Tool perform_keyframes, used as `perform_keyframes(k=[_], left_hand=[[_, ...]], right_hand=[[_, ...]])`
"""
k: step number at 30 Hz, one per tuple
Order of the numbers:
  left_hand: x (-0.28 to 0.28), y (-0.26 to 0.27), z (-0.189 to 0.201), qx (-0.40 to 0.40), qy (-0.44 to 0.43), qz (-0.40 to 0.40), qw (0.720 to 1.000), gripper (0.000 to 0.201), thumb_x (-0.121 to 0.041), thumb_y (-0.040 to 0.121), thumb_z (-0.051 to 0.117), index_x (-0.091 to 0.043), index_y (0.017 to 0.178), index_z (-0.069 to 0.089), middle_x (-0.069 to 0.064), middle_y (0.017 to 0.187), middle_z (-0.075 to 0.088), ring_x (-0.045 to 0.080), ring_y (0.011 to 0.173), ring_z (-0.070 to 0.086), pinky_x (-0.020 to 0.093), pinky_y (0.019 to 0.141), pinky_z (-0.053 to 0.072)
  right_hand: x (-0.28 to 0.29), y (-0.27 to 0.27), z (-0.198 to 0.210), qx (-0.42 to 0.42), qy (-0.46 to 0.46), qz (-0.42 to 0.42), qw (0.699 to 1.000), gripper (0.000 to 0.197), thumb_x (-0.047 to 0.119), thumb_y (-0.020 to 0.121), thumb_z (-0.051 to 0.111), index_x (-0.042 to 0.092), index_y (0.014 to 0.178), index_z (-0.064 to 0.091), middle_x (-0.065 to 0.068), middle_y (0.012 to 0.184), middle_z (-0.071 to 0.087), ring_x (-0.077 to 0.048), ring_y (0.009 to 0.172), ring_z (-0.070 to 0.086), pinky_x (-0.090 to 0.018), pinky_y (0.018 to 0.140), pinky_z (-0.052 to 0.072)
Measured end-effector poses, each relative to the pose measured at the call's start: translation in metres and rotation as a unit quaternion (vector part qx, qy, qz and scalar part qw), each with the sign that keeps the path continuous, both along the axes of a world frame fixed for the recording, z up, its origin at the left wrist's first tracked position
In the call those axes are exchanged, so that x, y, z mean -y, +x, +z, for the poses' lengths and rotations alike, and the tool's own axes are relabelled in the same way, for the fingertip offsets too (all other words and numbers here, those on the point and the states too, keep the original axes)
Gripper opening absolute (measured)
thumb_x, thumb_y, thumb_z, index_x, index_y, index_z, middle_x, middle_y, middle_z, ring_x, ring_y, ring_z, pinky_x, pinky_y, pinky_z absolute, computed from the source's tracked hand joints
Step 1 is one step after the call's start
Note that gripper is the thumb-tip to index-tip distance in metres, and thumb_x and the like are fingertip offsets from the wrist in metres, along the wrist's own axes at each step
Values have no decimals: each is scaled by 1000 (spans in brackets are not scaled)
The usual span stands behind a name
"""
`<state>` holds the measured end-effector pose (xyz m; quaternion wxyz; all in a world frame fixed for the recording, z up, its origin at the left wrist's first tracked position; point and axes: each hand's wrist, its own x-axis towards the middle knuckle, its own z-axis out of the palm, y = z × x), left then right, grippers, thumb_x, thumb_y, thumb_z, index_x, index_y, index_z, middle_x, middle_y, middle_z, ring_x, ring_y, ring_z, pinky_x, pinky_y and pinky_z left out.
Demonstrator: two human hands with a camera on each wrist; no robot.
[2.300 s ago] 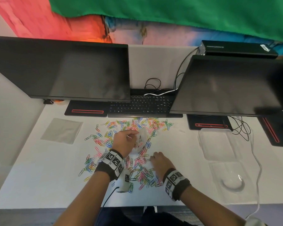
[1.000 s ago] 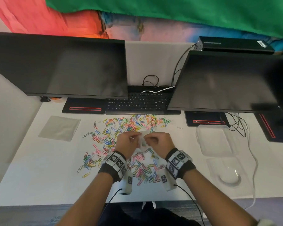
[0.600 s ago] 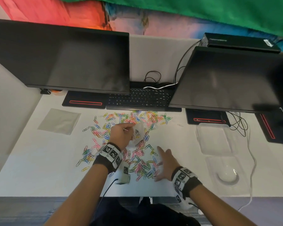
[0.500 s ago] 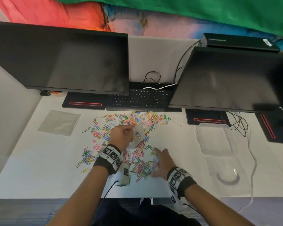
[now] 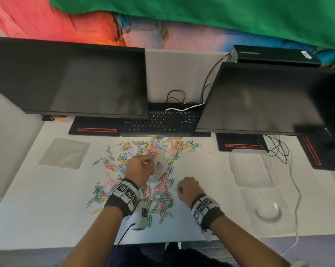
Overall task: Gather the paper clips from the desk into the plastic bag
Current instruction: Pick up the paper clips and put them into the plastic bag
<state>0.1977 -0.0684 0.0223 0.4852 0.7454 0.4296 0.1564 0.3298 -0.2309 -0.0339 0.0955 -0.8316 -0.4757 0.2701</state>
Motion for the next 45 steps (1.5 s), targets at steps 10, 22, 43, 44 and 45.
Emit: perform_keyframes(k=[10, 22, 43, 44, 45], left_hand=[[11, 14, 4, -31, 17, -47, 998, 21, -10, 92, 62, -17, 106, 75, 0, 80, 75, 16, 62, 70, 23, 59, 57], [25, 20, 1, -39, 35, -56, 997, 19, -4, 93, 60, -8, 103, 75, 5, 89, 74, 14, 56, 68, 17, 55, 55], [-15, 1, 31, 27, 94, 3, 995, 22, -7, 91, 61, -12, 106, 76, 4, 93, 76, 19, 73, 69, 32, 73, 59], [-17, -2, 32, 31, 94, 8, 995, 22, -7, 92, 61, -12, 106, 76, 4, 93, 76, 19, 74, 69, 32, 74, 59], [-18, -4, 33, 36, 94, 11, 995, 22, -8, 92, 60, -13, 106, 76, 4, 93, 76, 18, 74, 69, 32, 74, 60]], right_hand=[[-20, 43, 53, -287, 270, -266, 880, 8, 3, 76, 78, -1, 82, 75, -13, 75, 73, -16, 62, 71, -23, 63, 59], [-44, 6, 35, -141, 238, -111, 954, 14, 17, 82, 71, 8, 72, 74, -6, 68, 69, -18, 63, 63, -28, 63, 53], [13, 29, -6, -86, 4, -24, 996, 109, 72, 52, 74, 18, 142, 43, -2, 129, 39, -18, 119, 44, -35, 107, 38], [11, 24, -5, -87, 15, -10, 996, 105, 68, 54, 77, 17, 140, 46, -2, 127, 40, -17, 115, 45, -33, 105, 40], [8, 18, -3, -93, 20, 1, 995, 102, 65, 55, 80, 18, 139, 47, -1, 125, 41, -15, 111, 46, -31, 102, 42]])
